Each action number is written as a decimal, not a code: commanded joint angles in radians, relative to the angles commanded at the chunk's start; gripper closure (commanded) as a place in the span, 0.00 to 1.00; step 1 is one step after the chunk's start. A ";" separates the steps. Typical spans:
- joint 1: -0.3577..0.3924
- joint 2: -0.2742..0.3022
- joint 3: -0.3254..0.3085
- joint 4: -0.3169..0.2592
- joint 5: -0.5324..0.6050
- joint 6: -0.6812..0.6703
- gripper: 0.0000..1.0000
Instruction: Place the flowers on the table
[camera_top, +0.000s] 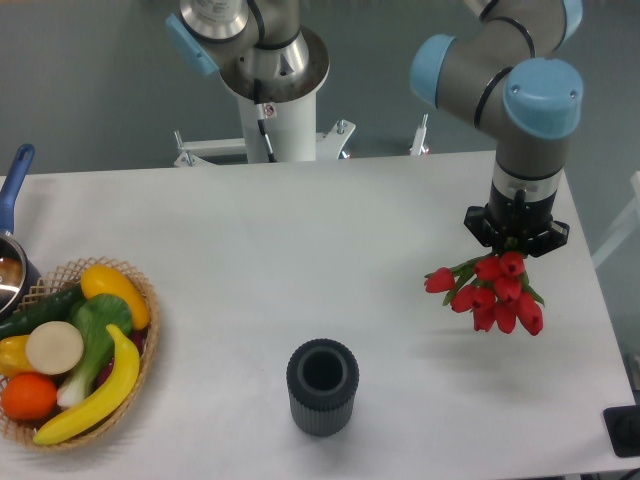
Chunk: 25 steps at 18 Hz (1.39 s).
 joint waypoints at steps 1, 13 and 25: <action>-0.003 -0.006 0.000 0.000 0.000 0.000 1.00; -0.063 -0.110 0.000 0.009 -0.012 -0.104 0.59; -0.057 -0.057 -0.087 0.146 -0.005 -0.088 0.00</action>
